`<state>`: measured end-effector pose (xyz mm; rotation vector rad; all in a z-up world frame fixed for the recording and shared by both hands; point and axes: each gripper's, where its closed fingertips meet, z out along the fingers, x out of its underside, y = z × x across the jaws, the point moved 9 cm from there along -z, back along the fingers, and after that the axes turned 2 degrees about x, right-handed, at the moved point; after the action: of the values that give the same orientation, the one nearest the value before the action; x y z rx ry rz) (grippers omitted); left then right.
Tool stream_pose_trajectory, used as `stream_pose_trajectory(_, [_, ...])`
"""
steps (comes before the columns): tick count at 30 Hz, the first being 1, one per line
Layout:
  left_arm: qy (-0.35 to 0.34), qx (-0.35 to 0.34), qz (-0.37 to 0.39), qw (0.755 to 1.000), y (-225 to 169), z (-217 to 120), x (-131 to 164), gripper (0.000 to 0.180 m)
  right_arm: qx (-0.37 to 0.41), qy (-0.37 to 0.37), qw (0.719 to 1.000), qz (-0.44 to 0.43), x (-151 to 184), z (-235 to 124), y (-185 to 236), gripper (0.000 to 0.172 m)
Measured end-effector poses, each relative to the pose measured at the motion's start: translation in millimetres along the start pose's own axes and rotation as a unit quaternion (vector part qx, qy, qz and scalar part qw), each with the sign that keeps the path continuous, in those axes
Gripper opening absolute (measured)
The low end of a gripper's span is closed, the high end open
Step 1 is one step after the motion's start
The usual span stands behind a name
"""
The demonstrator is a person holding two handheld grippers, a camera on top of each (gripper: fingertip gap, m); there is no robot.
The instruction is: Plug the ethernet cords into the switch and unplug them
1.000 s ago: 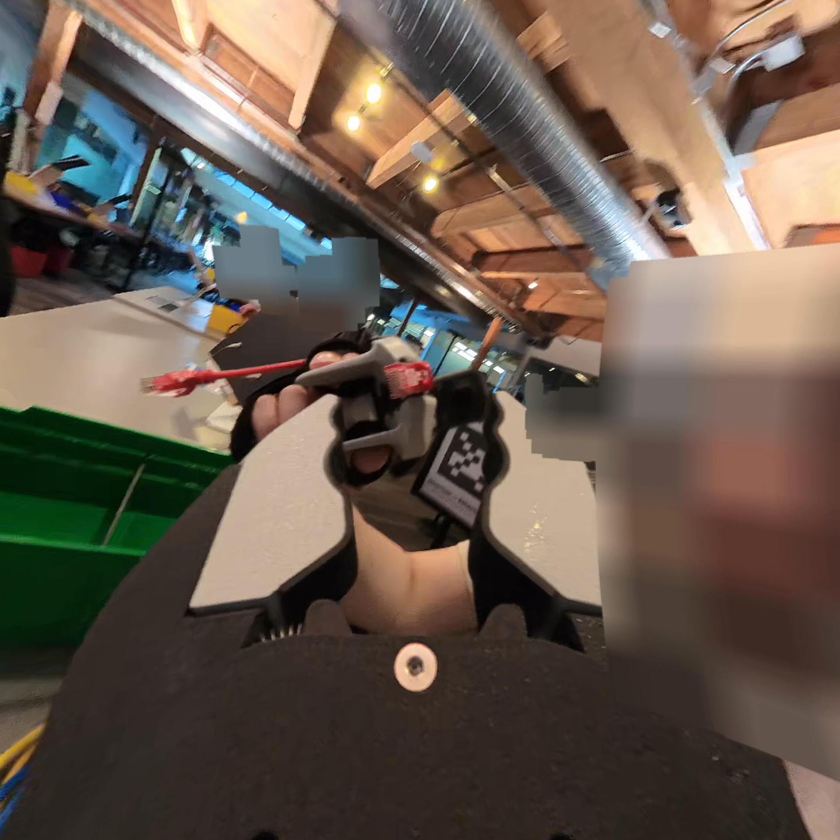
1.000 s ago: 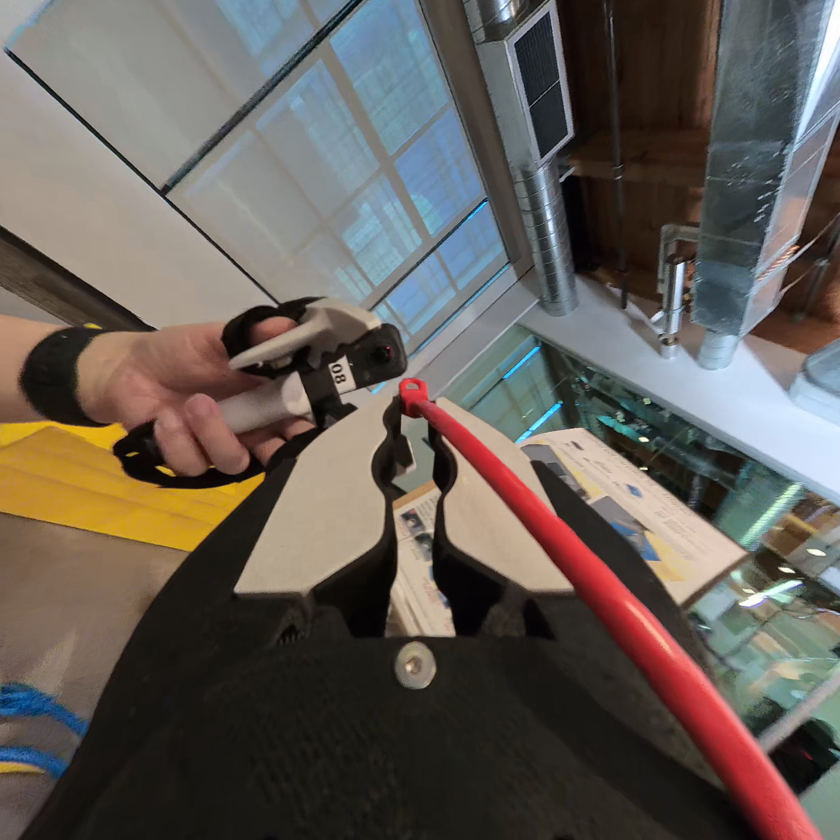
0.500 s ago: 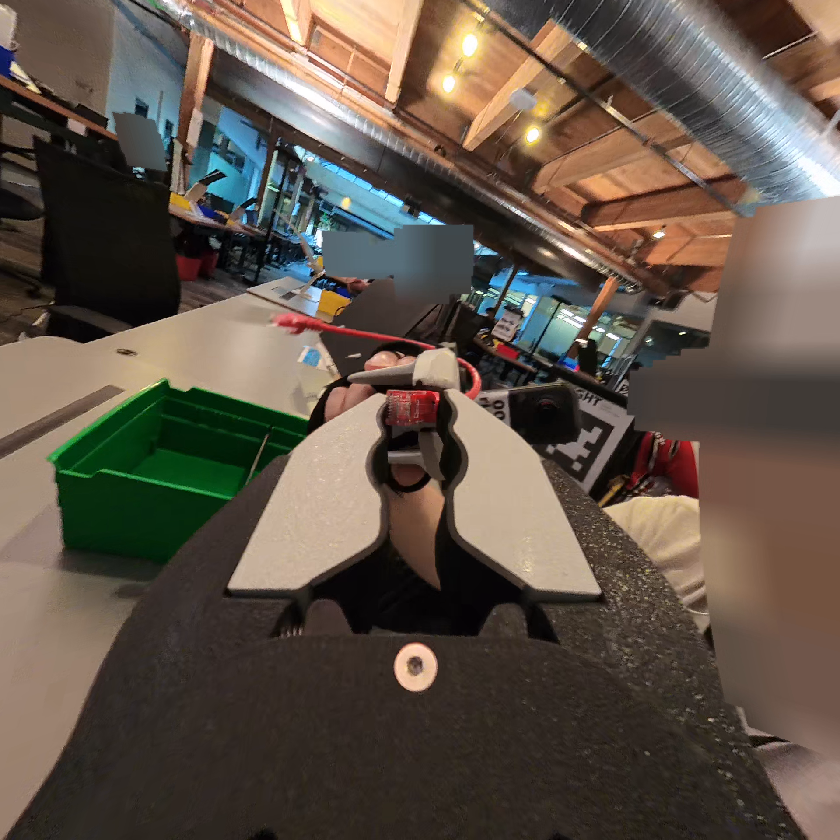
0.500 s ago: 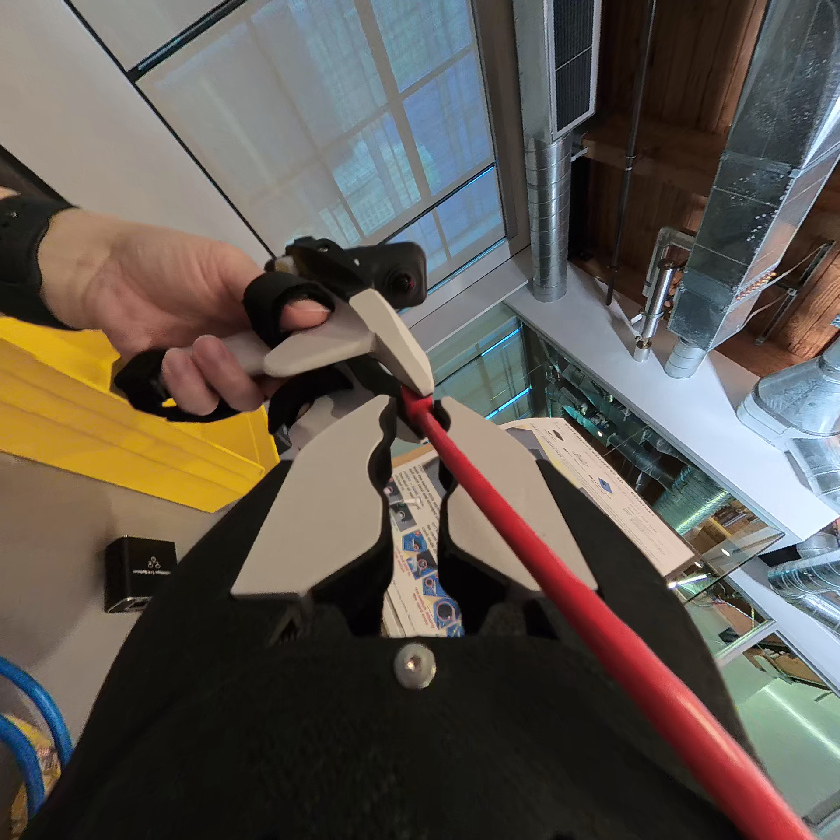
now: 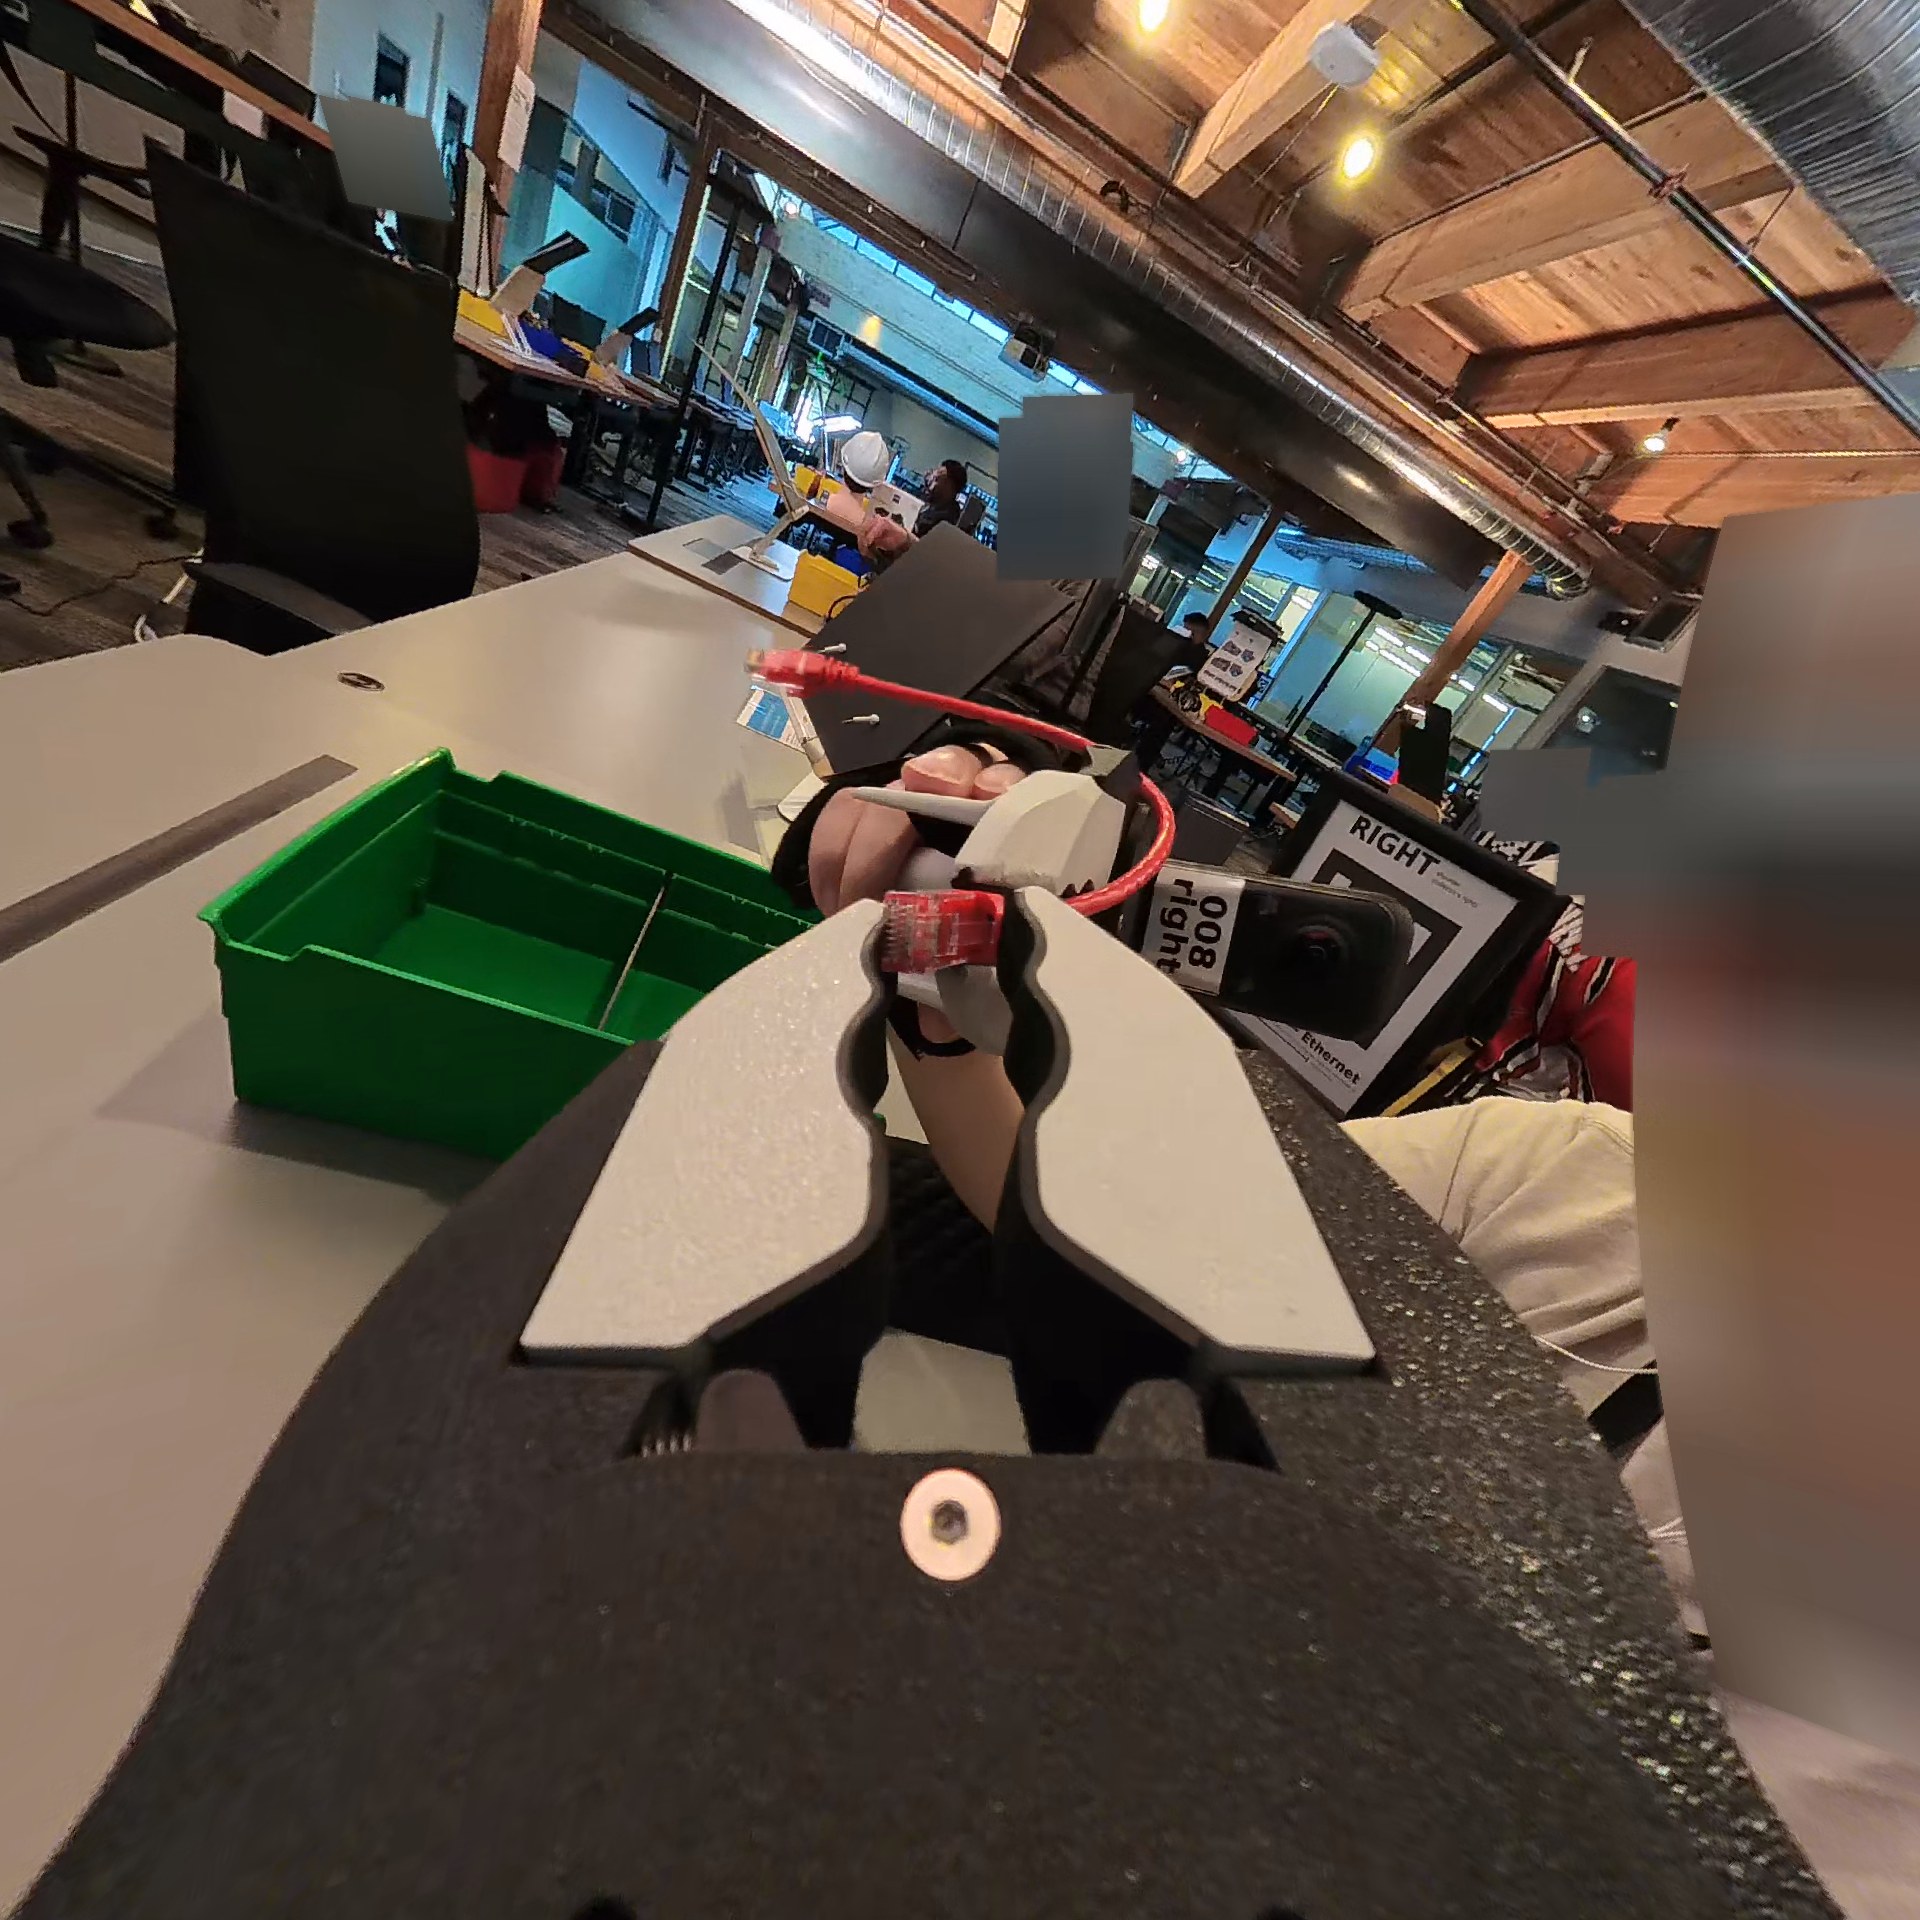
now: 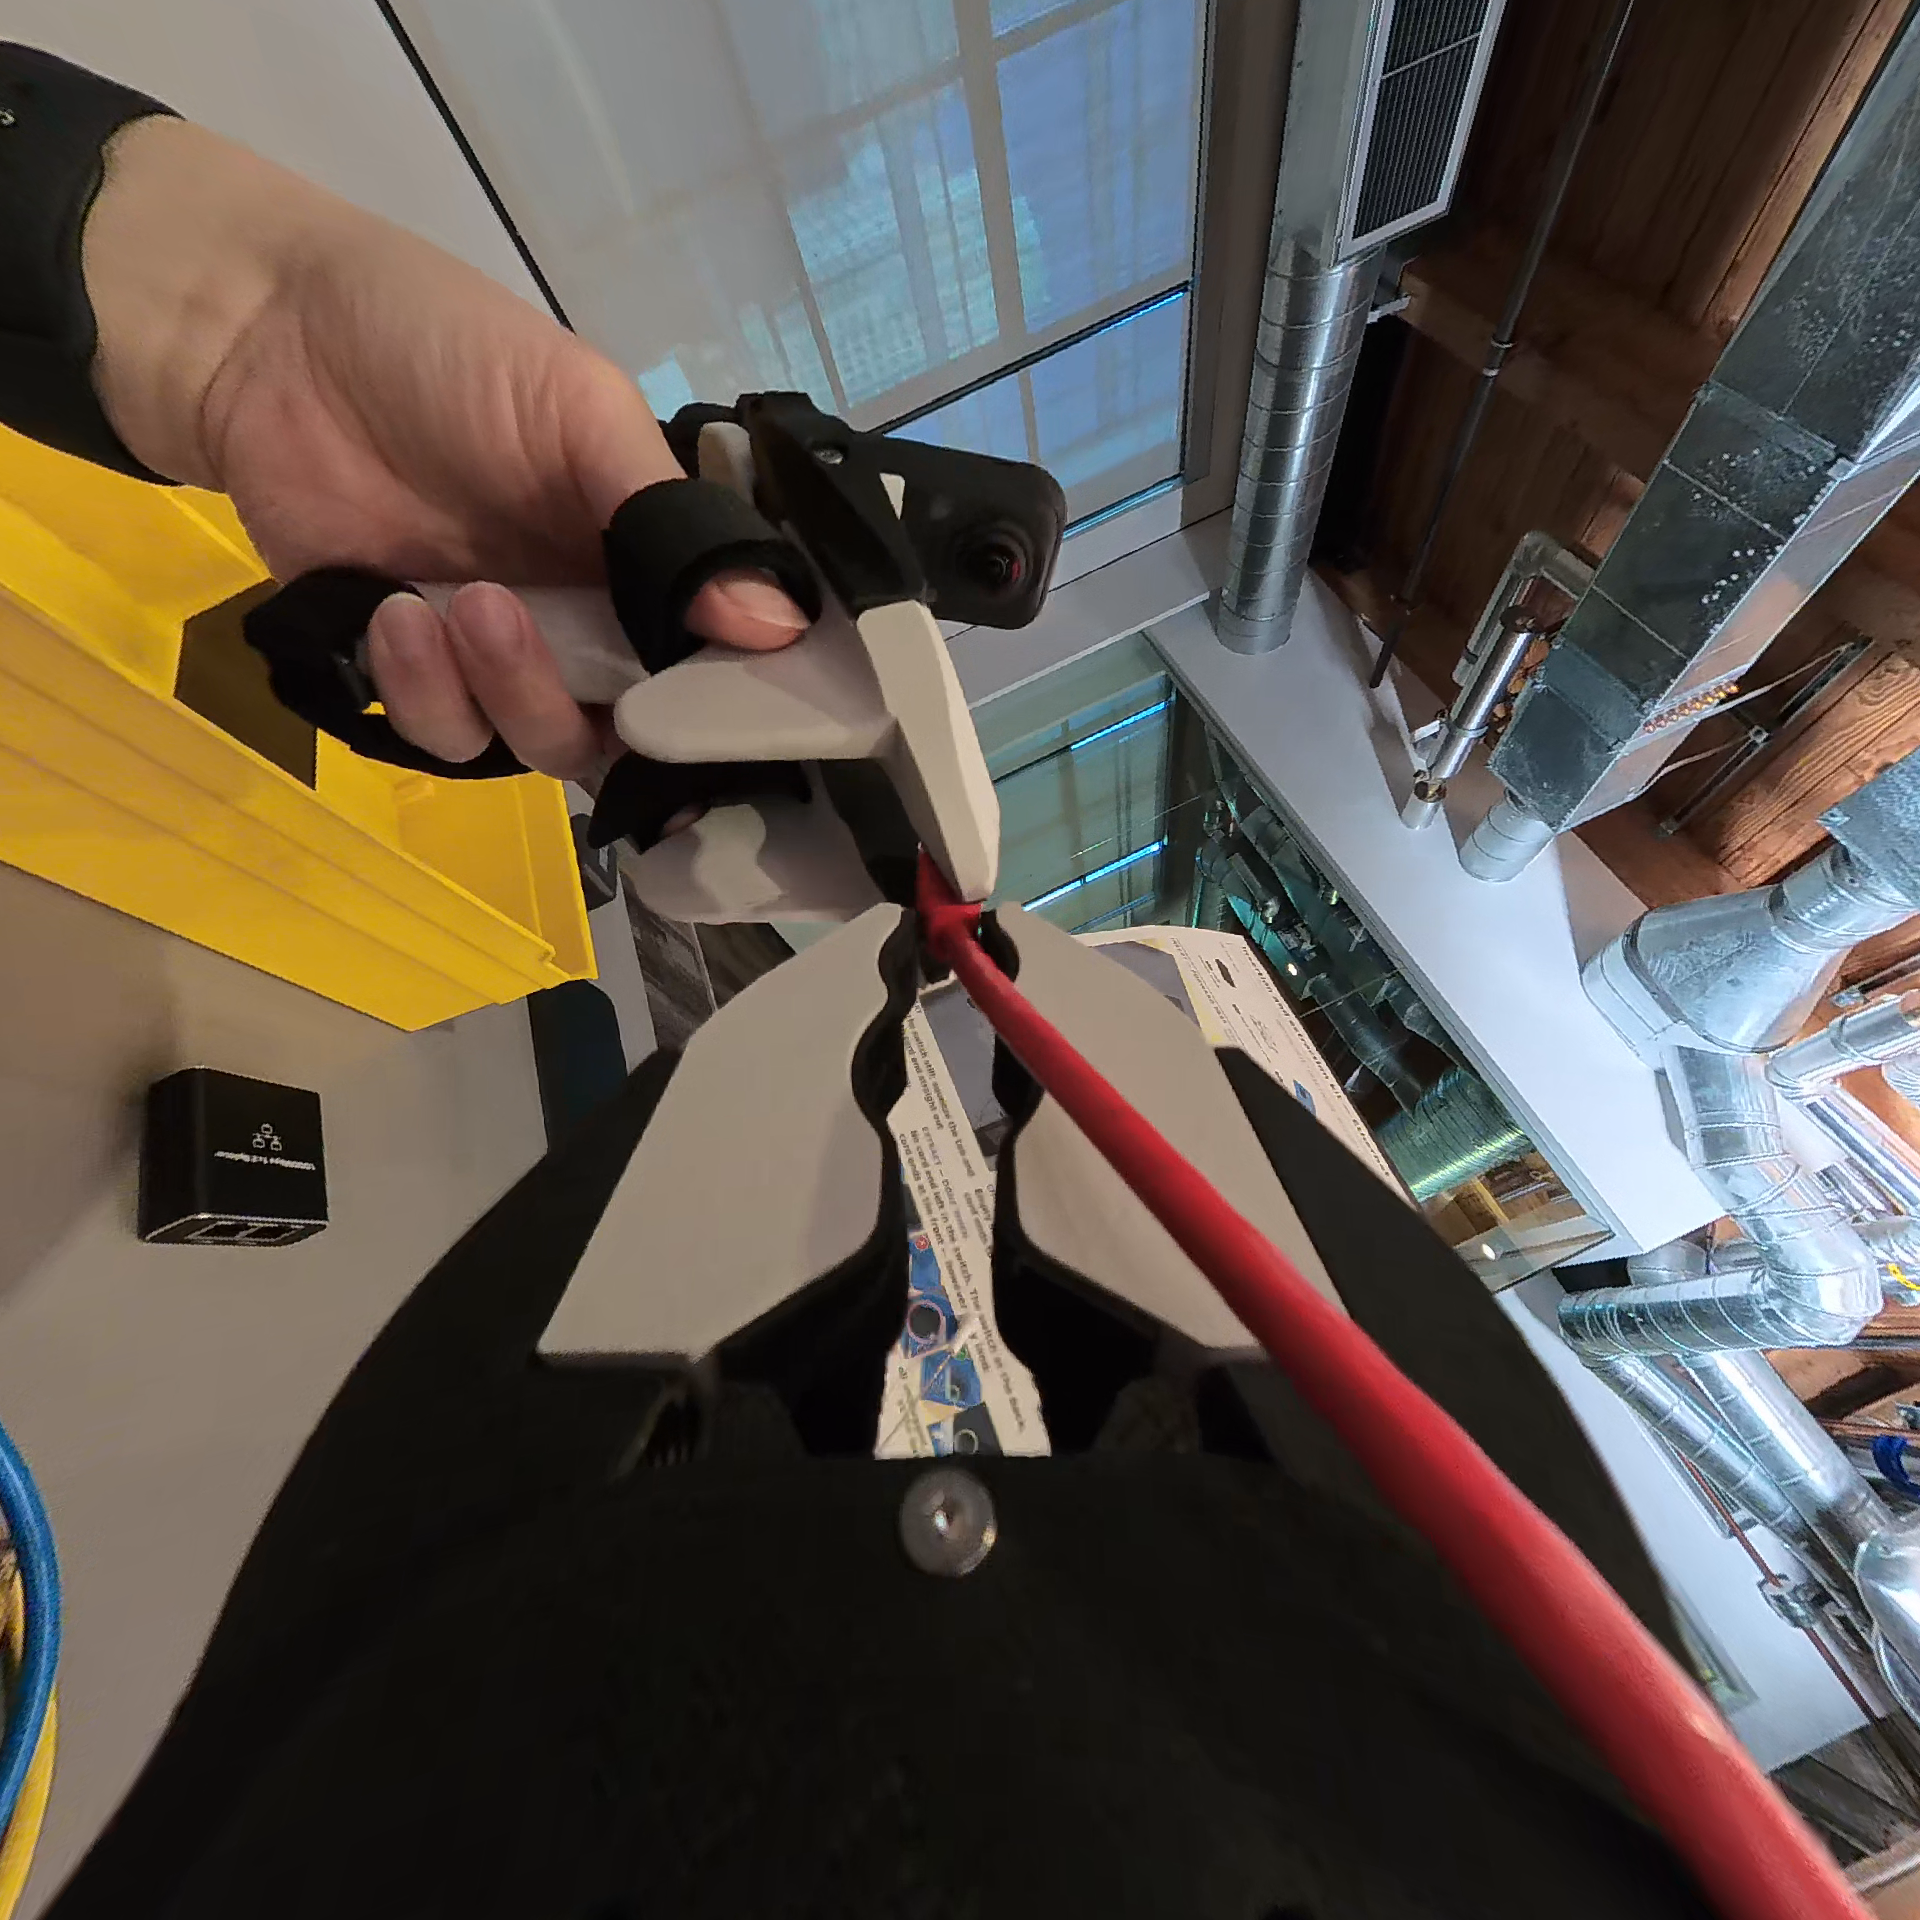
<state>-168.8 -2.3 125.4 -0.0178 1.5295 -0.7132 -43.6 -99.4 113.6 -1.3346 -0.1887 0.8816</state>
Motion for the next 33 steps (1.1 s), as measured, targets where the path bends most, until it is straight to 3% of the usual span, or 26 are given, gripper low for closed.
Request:
stream_pose_trajectory(18, [0.016, -0.03, 0.015, 0.999, 6.3, -2.1, 1.2, 0.019, -0.022, 0.022, 0.998, 0.046, 5.1, 3.7, 2.9, 0.011])
stream_pose_trajectory(23, [0.026, -0.066, 0.092, 0.993, -2.2, -13.9, -6.6, 0.04, -0.031, 0.019, 0.997, 0.062, 7.4, -1.0, -2.2, 0.011])
stream_pose_trajectory(29, [0.124, -0.229, 0.246, 0.934, -13.7, -50.3, -5.1, 0.045, -0.013, 0.015, 0.996, 0.082, 9.8, -15.9, -23.5, 0.011])
stream_pose_trajectory(33, [0.23, -0.29, 0.254, 0.894, 1.7, -50.8, 14.4, 0.038, -0.02, -0.008, 0.994, 0.104, 4.8, -31.3, -40.0, 0.01])
